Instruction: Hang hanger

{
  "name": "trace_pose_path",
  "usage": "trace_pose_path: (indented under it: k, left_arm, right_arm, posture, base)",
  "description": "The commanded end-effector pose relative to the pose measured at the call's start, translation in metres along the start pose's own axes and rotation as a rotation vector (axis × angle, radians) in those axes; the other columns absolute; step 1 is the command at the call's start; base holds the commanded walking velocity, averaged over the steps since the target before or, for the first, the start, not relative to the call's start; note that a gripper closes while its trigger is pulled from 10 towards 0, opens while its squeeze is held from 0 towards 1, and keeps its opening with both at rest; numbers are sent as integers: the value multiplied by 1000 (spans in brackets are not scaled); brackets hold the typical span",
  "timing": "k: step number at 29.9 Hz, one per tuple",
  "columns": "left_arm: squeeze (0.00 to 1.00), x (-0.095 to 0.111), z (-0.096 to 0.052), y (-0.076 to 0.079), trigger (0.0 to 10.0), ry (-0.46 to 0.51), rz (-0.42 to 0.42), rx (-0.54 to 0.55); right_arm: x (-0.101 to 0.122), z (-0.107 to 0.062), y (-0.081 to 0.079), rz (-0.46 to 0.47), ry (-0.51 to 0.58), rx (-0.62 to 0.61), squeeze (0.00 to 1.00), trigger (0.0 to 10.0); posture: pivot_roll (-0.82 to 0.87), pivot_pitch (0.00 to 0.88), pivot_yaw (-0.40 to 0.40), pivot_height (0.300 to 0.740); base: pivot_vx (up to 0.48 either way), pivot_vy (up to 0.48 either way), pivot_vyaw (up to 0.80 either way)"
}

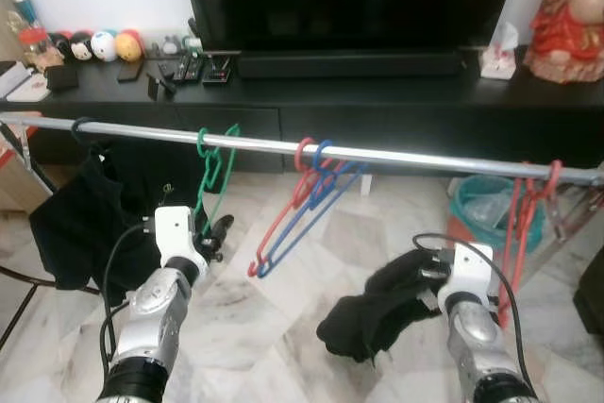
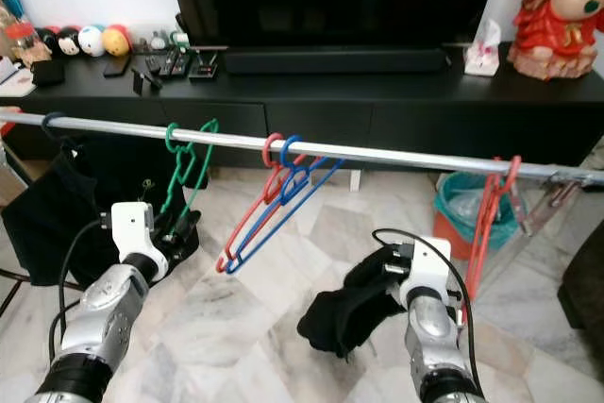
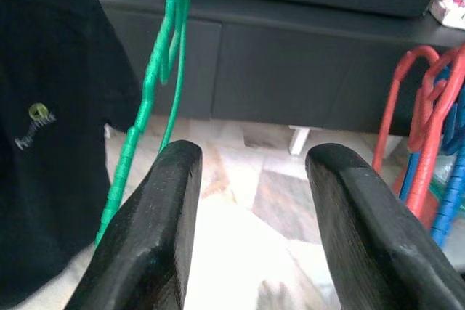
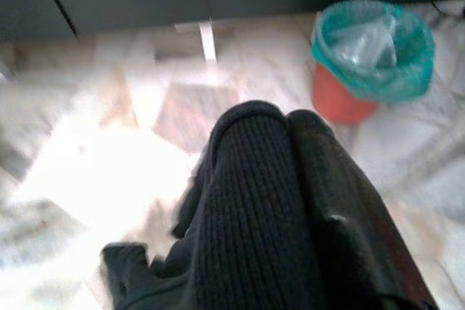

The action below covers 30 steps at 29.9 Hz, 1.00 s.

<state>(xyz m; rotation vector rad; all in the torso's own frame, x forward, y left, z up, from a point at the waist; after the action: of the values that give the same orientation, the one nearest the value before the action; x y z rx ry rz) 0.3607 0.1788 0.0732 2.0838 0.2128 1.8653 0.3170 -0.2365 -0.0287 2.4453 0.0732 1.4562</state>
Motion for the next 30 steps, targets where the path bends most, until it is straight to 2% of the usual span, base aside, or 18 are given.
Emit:
trace_pose_path:
  k: [1, 3, 8, 10, 12, 15, 18, 23, 25, 30]
  left_arm:
    - [0, 14, 0, -9, 10000, 41, 28, 24]
    - [0, 22, 2, -9, 10000, 68, 35, 26]
    - [0, 35, 4, -7, 10000, 109, 44, 9]
    - [0, 52, 7, -4, 10000, 134, 38, -37]
    - [0, 62, 10, -10, 10000, 100, 27, -62]
    - [0, 64, 12, -15, 10000, 91, 10, -43]
    - [0, 64, 17, -14, 10000, 87, 11, -31]
    - [0, 60, 25, -5, 10000, 86, -30, -18]
    - [0, 49, 24, 3, 10000, 83, -49, -15]
    - [0, 44, 23, 7, 10000, 80, -57, -16]
  right_arm:
    - [-16, -3, -10, -31, -65, 44, 0, 10000]
    - [-30, -7, -13, -23, -117, 65, 0, 10000]
    - [-42, -11, -20, -29, -157, 99, 0, 10000]
    - [-55, -18, -33, -40, -203, 157, 0, 10000]
    - [-64, -24, -48, -31, -233, 217, 0, 10000]
    - [-65, -24, -50, -30, -238, 228, 0, 10000]
    - [-65, -25, -54, -27, -241, 252, 0, 10000]
    - [-68, -27, -57, -19, -251, 270, 0, 10000]
    - [-76, -31, -59, -16, -279, 267, 0, 10000]
    - [-85, -36, -60, -27, -310, 274, 0, 10000]
  posture:
    - [-65, 0, 22, 740]
    - [-69, 0, 20, 740]
    - [-70, 0, 20, 740]
    - [-70, 0, 23, 740]
    - [-64, 0, 23, 740]
    - [-62, 0, 22, 740]
    - [-61, 0, 19, 740]
    - [-72, 0, 15, 740]
    - [-77, 0, 10, 740]
    - [-72, 0, 4, 740]
  base:
    - [0, 0, 0]
    - [0, 0, 0]
    - [0, 0, 0]
    - [0, 0, 0]
    - [0, 0, 0]
    - [0, 0, 0]
    - [0, 0, 0]
    - [0, 0, 0]
    - [0, 0, 0]
    - [0, 0, 0]
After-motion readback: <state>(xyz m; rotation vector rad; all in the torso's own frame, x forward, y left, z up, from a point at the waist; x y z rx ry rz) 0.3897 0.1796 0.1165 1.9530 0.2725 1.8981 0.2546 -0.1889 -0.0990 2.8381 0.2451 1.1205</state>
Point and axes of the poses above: a point about 5 cm out from each wrist's last joint towards the gripper, its own z axis pointing out of the wrist towards the gripper, its own x axis along the axis of the wrist's last joint, y = z × x, the point moved 5 cm from there along z, pointing out of the wrist towards the gripper, and after that the axes turned 12 degrees about -z, right-handed, at the moved point
